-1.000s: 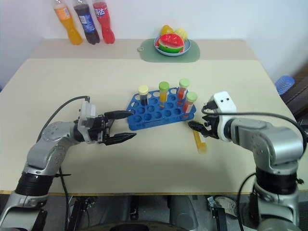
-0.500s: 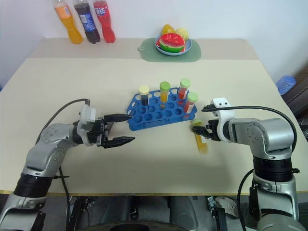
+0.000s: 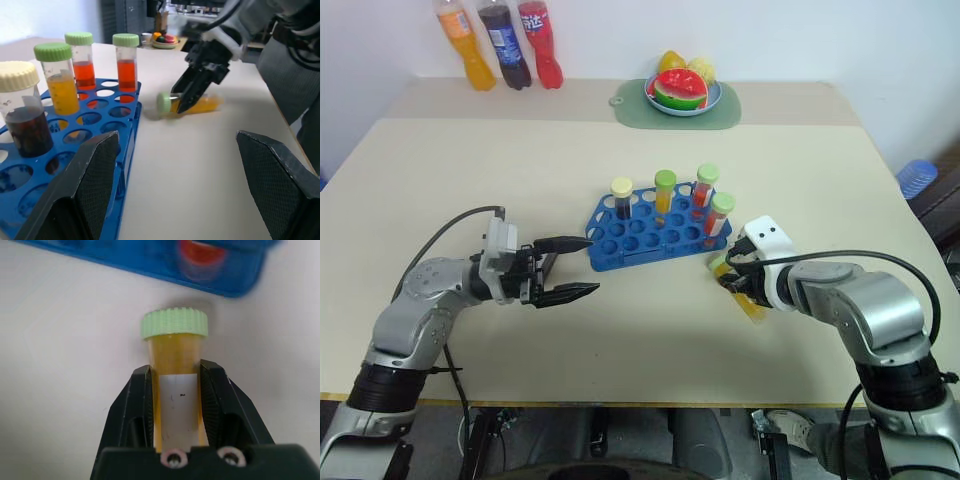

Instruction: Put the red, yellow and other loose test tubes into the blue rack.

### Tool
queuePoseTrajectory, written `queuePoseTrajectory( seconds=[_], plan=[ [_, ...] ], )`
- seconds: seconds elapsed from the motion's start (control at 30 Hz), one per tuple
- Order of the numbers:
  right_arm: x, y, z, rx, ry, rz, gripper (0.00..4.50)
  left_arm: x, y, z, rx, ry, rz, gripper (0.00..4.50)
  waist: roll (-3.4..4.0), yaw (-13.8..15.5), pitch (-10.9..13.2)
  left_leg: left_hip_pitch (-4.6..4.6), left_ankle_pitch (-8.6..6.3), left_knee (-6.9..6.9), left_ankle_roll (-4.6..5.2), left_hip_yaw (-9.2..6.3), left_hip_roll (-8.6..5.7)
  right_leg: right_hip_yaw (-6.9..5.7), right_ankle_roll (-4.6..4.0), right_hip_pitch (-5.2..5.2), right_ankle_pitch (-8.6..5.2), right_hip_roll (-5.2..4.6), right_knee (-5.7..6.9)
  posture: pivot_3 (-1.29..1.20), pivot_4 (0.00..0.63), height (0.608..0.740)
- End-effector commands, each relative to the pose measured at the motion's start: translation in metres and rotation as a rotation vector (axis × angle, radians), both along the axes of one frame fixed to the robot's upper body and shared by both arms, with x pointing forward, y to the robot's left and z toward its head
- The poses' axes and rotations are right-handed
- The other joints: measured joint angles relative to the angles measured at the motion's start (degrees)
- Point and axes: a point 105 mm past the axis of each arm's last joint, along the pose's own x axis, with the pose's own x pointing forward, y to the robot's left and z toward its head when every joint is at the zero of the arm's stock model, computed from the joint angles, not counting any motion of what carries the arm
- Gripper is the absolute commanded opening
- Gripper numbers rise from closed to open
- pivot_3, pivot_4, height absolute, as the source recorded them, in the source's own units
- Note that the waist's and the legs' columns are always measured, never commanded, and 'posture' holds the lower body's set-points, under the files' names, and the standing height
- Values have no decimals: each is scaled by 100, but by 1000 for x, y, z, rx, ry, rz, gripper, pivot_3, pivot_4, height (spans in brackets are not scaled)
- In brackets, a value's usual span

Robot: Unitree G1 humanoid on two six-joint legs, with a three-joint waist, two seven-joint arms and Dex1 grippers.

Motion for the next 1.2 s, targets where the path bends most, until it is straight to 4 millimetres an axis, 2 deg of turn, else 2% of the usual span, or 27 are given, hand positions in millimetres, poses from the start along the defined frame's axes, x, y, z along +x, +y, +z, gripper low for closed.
queuePoseTrajectory(
  seconds=[0.03, 0.1, 0.13, 0.27, 0.37, 0.47, 0.63, 0.9, 1.2],
  plan=[
    [-11, 29, 46, 151, -265, 209, 805, -1, 0, 10, -5, -53, -2, 3855, 1, -35, 1, 4, 0, 0, 0, 1, 3, 2, 0, 0, 0, 3, 1, 0, 150, 740],
    [-15, 45, 72, 295, -454, 283, 805, 0, 0, 9, -2, -57, 2, 3855, 1, -36, 0, 8, 0, 0, 0, -2, 7, 1, 0, 1, 0, 11, 3, 0, 150, 740],
    [-15, 48, 78, 325, -513, 290, 805, 0, 0, 9, -1, -58, 4, 3855, 1, -34, 1, 9, 0, 0, 0, -3, 8, 2, 0, 0, 0, 13, 4, 0, 150, 740],
    [3, 66, 86, 372, -679, 241, 805, 1, 2, 7, -3, -51, 12, 3855, 1, -15, 0, 10, 0, 2, -1, -1, 8, 2, 0, 1, 1, 12, 8, 0, 150, 740],
    [20, 77, 82, 375, -772, 210, 805, 2, 6, 4, 7, -44, 20, 3855, 2, -17, 1, 11, 1, 3, -1, 0, 8, 2, -1, 1, 1, 11, 9, 0, 150, 740],
    [41, 85, 70, 387, -825, 136, 805, 4, 10, 5, -6, -36, 40, 3855, 3, -11, 1, 12, 1, 1, -2, 3, 8, 2, -1, 1, 1, 11, 10, 0, 150, 740],
    [60, 85, 54, 410, -871, 31, 805, 3, 17, 7, -1, -40, 66, 3855, 6, -10, 3, 11, 2, 1, -3, 6, 8, 2, 0, 0, 1, 10, 12, 0, 150, 740],
    [63, 77, 35, 403, -865, 2, 805, 1, 25, 9, 12, -52, 98, 3855, 6, -16, 3, 16, 2, 1, -4, 10, 8, 2, -1, 1, 1, 5, 17, 0, 150, 740],
    [65, 84, 17, 421, -859, -31, 805, 1, 27, 10, 0, -46, 120, 3855, 6, -26, 2, 26, 3, 1, -5, 10, 8, 2, -1, 8, 1, 5, 21, 0, 150, 740]
  ],
)
